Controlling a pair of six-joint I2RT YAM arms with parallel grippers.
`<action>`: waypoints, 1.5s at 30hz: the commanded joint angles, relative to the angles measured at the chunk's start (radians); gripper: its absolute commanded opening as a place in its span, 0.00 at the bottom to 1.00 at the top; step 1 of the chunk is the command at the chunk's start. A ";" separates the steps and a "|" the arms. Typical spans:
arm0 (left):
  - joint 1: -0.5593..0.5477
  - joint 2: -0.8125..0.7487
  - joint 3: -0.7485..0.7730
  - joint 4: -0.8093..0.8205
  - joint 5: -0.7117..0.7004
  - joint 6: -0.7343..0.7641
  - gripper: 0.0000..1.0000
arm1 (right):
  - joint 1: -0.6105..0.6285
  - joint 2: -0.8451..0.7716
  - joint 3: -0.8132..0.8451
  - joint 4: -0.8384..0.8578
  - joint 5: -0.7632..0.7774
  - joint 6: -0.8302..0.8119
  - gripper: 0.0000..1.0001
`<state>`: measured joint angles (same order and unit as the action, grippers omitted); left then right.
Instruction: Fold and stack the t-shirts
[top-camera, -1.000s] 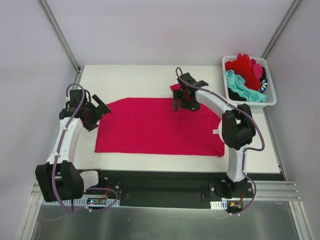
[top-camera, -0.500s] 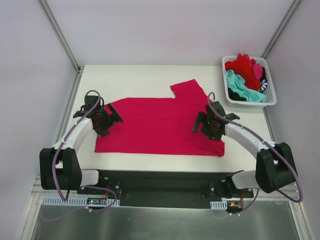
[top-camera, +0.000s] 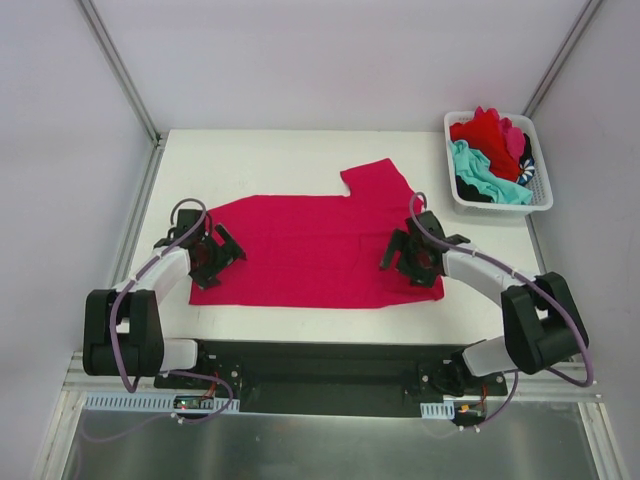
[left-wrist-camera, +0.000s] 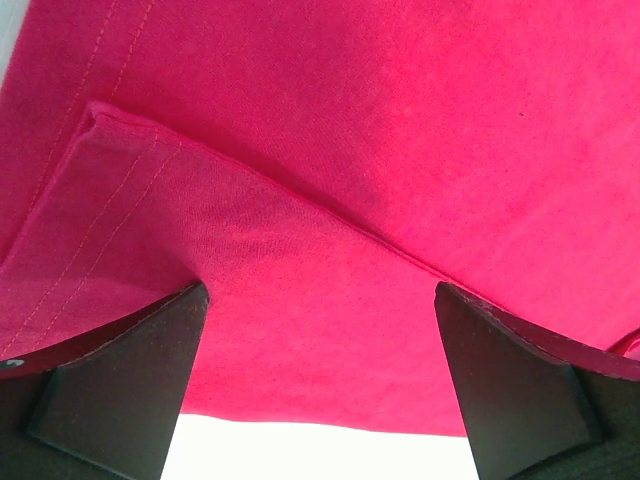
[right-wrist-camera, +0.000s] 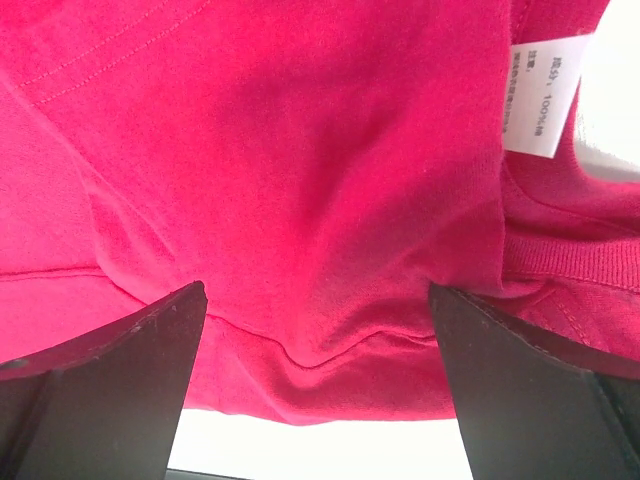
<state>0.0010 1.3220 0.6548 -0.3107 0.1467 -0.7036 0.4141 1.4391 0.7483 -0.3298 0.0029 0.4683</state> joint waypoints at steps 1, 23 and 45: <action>0.002 -0.010 -0.052 -0.001 -0.128 -0.037 0.99 | 0.015 0.026 -0.096 -0.003 -0.011 0.038 0.98; 0.002 -0.168 -0.159 -0.235 -0.283 -0.140 0.99 | 0.057 -0.215 -0.167 -0.347 0.077 0.030 0.98; 0.151 0.268 0.845 -0.344 -0.010 0.361 0.97 | 0.034 0.113 0.884 -0.468 0.020 -0.341 0.99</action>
<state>0.0677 1.3754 1.4395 -0.6071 -0.0174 -0.5201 0.4732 1.4460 1.5967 -0.7971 0.0452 0.1898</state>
